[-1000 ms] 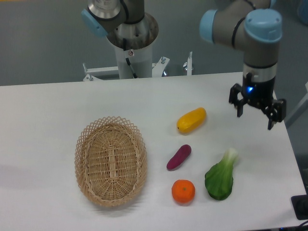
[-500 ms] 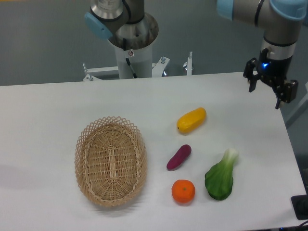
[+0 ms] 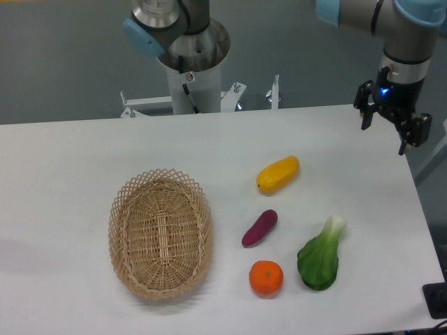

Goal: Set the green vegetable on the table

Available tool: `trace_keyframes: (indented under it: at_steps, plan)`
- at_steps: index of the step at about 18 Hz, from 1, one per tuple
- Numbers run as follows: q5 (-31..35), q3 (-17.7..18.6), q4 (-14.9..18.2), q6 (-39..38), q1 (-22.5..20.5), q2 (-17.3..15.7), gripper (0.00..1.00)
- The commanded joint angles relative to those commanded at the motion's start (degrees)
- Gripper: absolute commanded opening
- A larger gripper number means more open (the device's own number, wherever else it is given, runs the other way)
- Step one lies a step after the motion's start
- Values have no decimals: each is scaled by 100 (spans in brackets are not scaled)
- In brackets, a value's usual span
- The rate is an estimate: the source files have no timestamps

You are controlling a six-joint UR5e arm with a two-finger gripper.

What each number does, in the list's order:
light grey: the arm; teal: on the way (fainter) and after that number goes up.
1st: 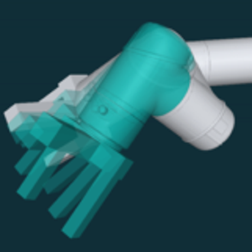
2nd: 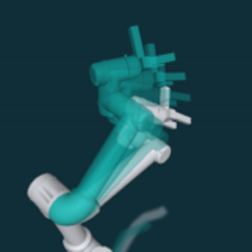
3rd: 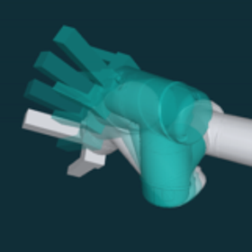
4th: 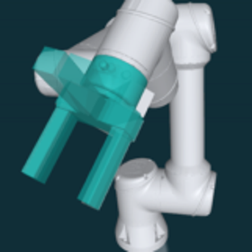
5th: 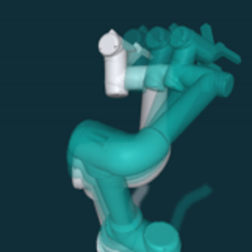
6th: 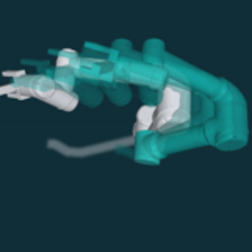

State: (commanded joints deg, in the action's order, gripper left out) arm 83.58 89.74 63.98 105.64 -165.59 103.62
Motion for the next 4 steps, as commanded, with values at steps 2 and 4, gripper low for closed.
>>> trace_keyframes:
  at_steps: [2,4]
  plan:
    - [-9,0,0,-9,0,0,100]
    - [-18,9,-9,-35,9,0,100]
